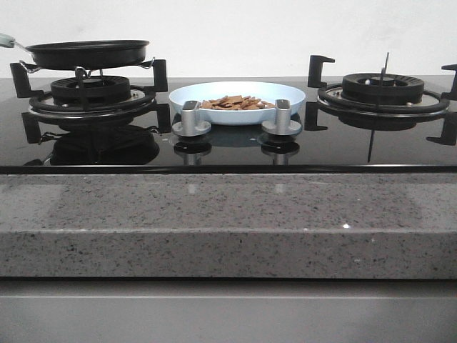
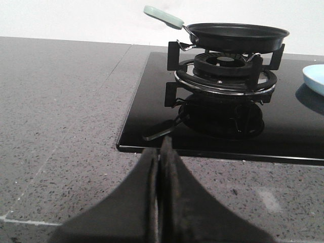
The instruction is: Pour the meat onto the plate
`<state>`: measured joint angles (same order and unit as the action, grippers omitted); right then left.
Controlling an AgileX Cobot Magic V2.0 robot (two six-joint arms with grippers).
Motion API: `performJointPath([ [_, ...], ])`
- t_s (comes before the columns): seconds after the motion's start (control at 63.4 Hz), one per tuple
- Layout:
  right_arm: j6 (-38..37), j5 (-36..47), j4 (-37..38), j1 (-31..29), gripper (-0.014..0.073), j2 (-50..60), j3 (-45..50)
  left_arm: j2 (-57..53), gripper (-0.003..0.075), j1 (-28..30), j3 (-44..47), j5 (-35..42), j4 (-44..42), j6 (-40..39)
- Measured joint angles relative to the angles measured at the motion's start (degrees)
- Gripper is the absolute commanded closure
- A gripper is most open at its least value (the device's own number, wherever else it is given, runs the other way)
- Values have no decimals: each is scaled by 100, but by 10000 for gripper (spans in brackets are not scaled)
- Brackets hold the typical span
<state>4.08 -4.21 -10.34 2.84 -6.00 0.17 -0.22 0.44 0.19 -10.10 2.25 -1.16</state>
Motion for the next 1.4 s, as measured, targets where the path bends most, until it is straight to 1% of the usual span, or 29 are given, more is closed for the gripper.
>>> performJointPath([
  [0.189, -128, -429, 82, -33, 654, 559, 126, 0, 741, 0, 0, 0, 0, 0],
  [0.268, -141, -682, 118, -33, 654, 635, 126, 0, 741, 0, 0, 0, 0, 0],
  [0.394, -155, -871, 143, -33, 654, 651, 126, 0, 741, 0, 0, 12, 0, 0],
  [1.403, -158, -949, 164, -56, 654, 661, 134, 0, 741, 0, 0, 21, 0, 0],
])
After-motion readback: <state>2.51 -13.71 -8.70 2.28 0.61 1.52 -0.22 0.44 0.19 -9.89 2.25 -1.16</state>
